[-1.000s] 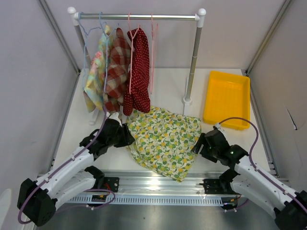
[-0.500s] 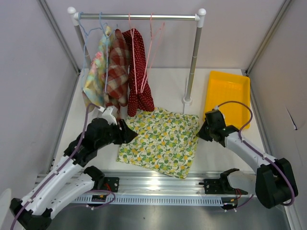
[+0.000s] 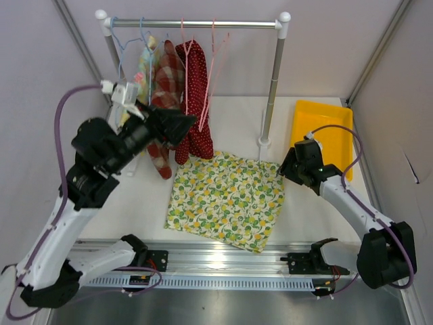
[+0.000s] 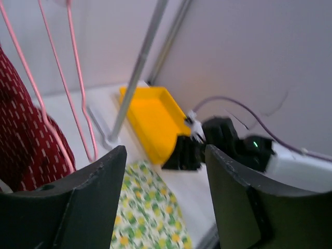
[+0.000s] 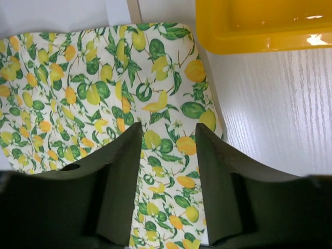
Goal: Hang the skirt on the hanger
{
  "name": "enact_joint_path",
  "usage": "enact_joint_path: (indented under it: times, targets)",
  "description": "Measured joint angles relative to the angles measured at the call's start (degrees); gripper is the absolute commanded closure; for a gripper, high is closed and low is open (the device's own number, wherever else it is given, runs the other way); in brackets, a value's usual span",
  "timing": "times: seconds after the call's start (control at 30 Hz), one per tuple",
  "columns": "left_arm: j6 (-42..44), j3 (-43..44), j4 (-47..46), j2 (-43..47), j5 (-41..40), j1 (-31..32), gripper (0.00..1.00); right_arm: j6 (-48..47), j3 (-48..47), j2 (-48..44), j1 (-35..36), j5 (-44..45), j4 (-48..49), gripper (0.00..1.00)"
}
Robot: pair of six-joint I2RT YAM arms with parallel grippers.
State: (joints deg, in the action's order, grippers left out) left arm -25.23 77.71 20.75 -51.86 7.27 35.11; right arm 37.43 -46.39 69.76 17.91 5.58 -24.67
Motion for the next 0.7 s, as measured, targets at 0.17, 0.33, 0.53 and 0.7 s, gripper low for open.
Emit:
enact_joint_path:
  times: [0.17, 0.33, 0.53, 0.7]
  targets:
    - [5.88, 18.75, -1.38, -16.35, -6.21, 0.04, 0.31, -0.90, -0.04, -5.38, 0.66, 0.00, -2.38, 0.47]
    - [11.04, 29.70, -0.76, -30.27, -12.41, 0.04, 0.31, -1.60, -1.14, -9.03, 1.49, -0.57, -5.38, 0.47]
    - [15.47, 35.80, 2.51, -41.13, -17.66, 0.04, 0.31, -2.38, -3.69, -11.41, 3.50, -1.14, -7.74, 0.49]
    - [17.79, 38.38, 3.63, -44.78, -20.48, 0.04, 0.33, -2.84, -4.94, -12.24, 4.50, -1.57, -8.48, 0.50]
